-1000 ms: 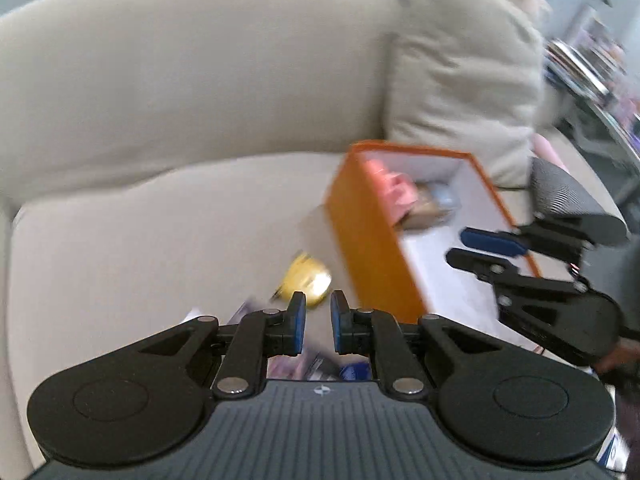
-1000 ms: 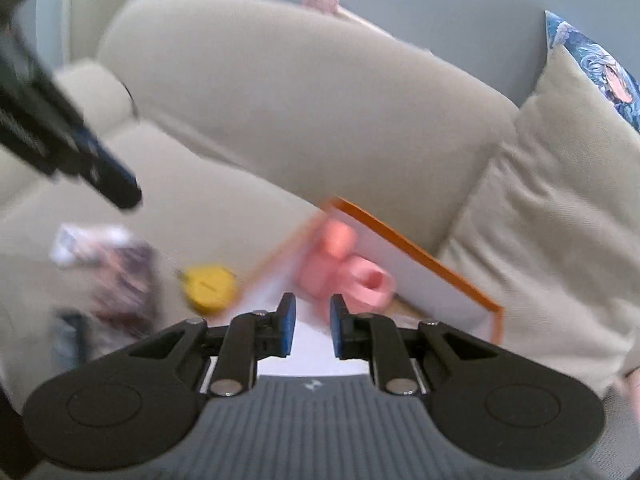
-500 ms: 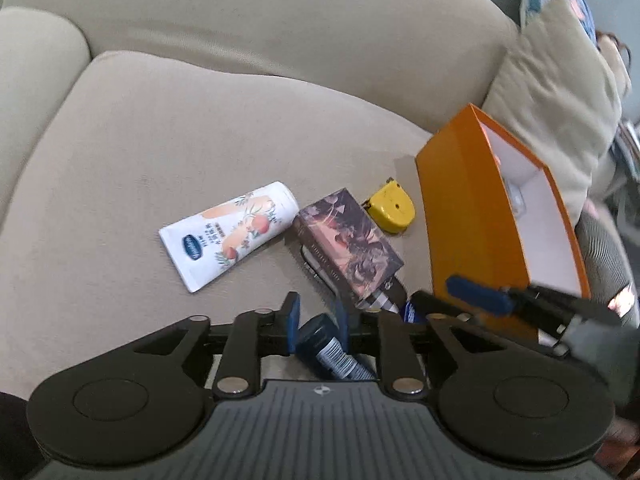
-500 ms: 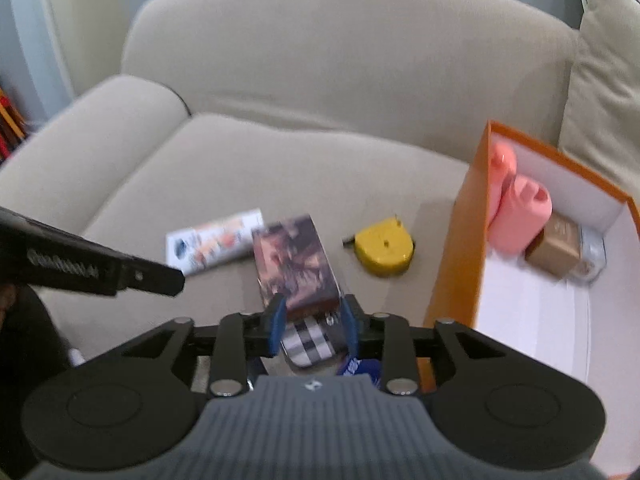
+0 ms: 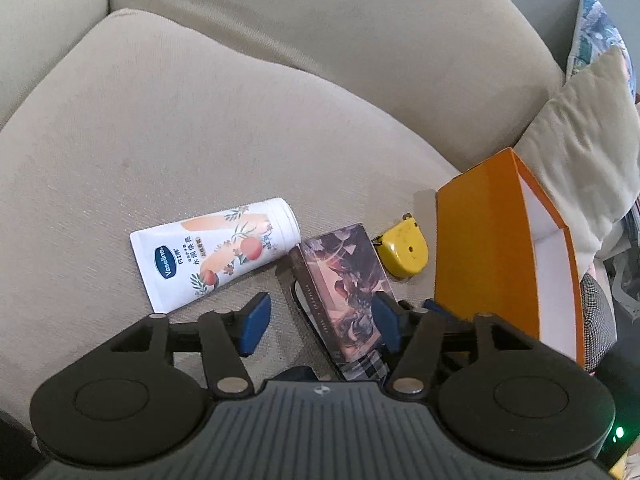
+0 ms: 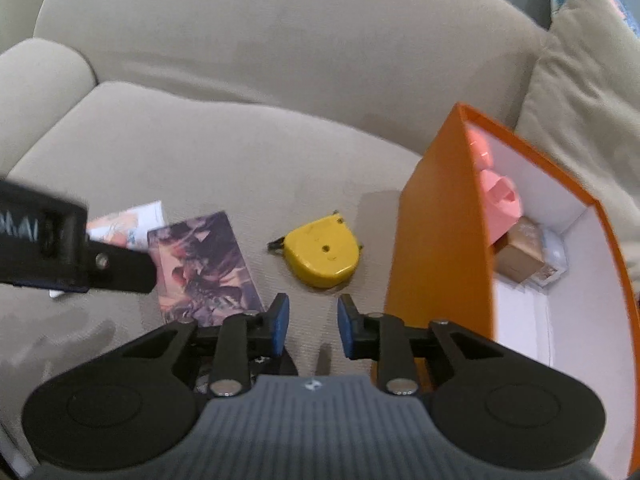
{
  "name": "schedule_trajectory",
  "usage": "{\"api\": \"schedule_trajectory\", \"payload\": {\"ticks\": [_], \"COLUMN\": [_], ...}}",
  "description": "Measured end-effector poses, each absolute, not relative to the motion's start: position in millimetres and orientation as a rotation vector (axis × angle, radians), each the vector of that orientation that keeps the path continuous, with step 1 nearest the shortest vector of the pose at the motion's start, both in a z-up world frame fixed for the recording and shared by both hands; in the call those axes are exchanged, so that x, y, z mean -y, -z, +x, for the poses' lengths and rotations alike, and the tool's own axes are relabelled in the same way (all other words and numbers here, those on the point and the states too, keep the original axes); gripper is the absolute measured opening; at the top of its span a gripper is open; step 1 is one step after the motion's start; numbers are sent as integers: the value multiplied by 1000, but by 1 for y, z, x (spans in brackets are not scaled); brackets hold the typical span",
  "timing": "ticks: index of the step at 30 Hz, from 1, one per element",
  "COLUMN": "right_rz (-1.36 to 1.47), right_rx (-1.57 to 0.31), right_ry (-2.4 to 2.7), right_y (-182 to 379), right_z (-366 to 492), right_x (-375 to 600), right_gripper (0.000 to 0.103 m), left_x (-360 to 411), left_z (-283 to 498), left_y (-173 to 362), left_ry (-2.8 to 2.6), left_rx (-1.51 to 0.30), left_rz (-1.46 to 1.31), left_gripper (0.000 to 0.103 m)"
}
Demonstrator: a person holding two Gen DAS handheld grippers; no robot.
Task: Organize rigid objects
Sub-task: 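Grasp the artwork card box with the left gripper while the right grasps the plaid pencil case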
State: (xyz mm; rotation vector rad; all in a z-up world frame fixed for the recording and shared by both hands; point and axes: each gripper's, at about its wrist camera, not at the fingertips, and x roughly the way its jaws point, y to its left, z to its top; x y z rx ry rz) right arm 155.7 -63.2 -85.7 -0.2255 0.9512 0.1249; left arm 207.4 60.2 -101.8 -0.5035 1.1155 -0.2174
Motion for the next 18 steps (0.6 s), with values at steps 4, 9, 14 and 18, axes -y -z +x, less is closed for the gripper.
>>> {"api": "schedule_trajectory", "payload": {"ticks": [4, 9, 14, 18], "right_rz": [-186, -160, -149, -113], "right_rx": [-933, -906, -927, -958], "right_ry": [-223, -294, -287, -278], "right_y": [88, 88, 91, 93], "right_z": [151, 151, 154, 157], "right_x": [62, 63, 70, 81], "right_gripper": [17, 18, 22, 24], "left_x": [-58, -45, -24, -15], "left_z": [214, 224, 232, 230], "left_y": [108, 110, 114, 121], "left_ry": [192, 223, 223, 217], "left_rx": [-1133, -1160, -1201, -1224], "left_rz": [-493, -394, -243, -175], "left_gripper": [77, 80, 80, 78]}}
